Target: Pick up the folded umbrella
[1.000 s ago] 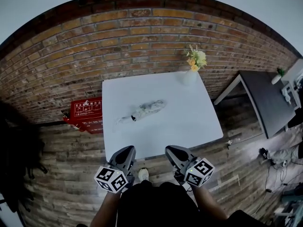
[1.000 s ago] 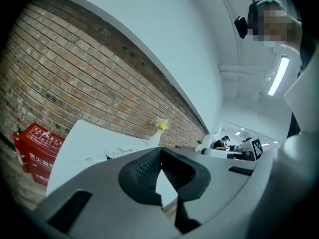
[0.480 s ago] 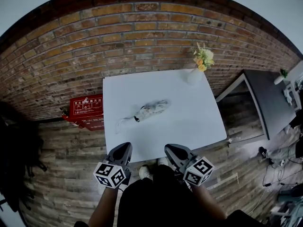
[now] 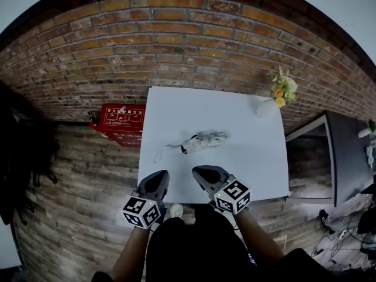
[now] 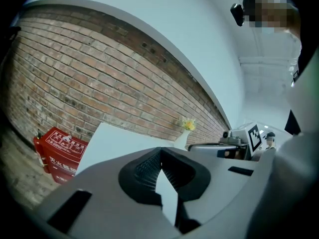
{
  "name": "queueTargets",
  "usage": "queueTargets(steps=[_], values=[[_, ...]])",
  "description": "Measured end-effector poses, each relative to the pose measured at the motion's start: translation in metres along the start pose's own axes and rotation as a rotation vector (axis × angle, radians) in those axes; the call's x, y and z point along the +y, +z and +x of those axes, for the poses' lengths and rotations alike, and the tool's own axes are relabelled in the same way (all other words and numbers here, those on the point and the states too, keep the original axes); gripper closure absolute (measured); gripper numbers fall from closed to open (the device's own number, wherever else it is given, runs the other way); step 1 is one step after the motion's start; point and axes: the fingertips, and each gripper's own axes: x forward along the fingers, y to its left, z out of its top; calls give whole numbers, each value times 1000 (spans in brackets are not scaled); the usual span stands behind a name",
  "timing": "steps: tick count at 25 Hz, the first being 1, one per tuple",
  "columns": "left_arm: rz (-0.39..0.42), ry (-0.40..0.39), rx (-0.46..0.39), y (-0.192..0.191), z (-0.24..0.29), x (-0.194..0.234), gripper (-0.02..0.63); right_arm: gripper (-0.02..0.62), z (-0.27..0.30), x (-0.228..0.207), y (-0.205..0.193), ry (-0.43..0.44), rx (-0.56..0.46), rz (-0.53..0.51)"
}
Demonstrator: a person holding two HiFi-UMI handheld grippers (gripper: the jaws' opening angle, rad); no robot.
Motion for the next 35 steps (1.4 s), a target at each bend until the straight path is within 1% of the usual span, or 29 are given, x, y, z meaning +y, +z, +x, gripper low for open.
queueTargets(steps=[4, 8, 10, 14, 17, 22, 27, 28, 30, 35], values=[[-37, 96, -37, 0, 3, 14, 592, 572, 49, -13, -5, 104, 152, -113], [-84, 175, -70, -2, 5, 30, 592, 572, 87, -24, -14, 175, 266, -189], [-100, 202, -82, -4, 6, 34, 592, 572, 101, -29, -19, 200, 304, -215], [-105, 249, -102, -10, 10, 45, 592, 571, 121, -39, -28, 232, 339, -240], [-115, 291, -117, -16, 13, 49, 592, 571, 130, -44, -33, 274, 382, -279], [-133, 335, -120, -22, 17, 62, 592, 571, 154, -51, -42, 345, 473, -344], [-157, 374, -134, -28, 18, 70, 592, 567, 176, -59, -56, 408, 566, -376], [-160, 382, -137, -28, 18, 72, 592, 549, 179, -59, -59, 425, 589, -379], [-167, 397, -144, -30, 18, 74, 592, 486, 184, -60, -65, 454, 631, -382], [-185, 417, -152, -36, 19, 77, 592, 482, 193, -67, -75, 496, 736, -372]])
